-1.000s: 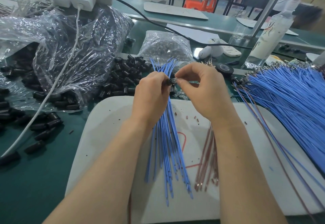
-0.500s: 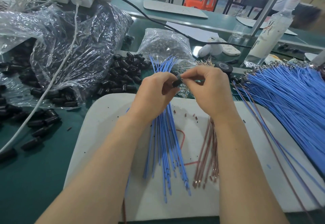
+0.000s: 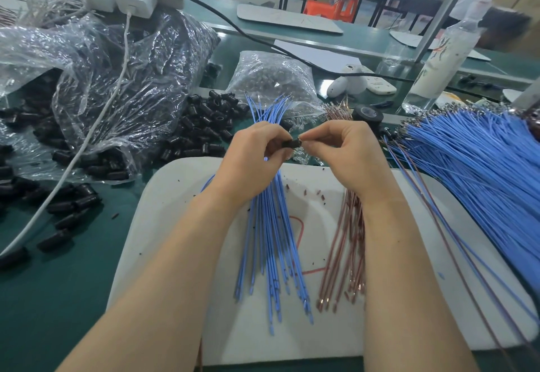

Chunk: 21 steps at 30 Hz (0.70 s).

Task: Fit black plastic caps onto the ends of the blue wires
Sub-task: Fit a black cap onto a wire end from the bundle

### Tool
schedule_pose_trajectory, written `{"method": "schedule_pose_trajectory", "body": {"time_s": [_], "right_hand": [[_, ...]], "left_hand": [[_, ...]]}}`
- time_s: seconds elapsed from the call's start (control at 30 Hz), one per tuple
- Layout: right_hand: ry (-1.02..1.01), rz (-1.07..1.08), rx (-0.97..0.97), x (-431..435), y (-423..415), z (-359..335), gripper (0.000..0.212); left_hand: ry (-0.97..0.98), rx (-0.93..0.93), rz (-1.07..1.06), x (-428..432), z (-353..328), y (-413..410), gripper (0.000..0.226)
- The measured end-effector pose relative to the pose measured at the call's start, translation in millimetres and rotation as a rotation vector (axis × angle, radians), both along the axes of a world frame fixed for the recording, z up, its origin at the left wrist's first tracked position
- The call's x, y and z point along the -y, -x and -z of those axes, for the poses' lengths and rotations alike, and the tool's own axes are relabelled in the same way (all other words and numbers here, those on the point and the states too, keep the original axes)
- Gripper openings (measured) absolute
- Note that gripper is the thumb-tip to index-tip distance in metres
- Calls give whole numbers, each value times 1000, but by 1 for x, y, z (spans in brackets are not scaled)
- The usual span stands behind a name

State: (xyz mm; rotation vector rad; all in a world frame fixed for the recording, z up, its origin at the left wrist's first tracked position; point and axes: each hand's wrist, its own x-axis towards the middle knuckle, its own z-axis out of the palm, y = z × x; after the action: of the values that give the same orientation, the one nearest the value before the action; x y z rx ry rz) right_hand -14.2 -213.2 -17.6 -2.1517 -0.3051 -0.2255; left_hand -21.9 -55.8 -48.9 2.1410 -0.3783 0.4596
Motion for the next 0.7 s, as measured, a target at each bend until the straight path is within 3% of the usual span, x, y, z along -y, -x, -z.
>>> {"method": "schedule_pose_trajectory", "body": {"time_s": [0.27,0.47,0.7], "right_hand": [[-24,12,51,-6,-1,3,23],[-149,56,52,-5,-2,1,27],[-116,6,64,-18,2,0,18]], "left_hand": [[1,-7,-25,0,3,-2,9],[167,-58,-97,-4,4,-5,16],[284,-46,-81,-4,3,-5,17]]}}
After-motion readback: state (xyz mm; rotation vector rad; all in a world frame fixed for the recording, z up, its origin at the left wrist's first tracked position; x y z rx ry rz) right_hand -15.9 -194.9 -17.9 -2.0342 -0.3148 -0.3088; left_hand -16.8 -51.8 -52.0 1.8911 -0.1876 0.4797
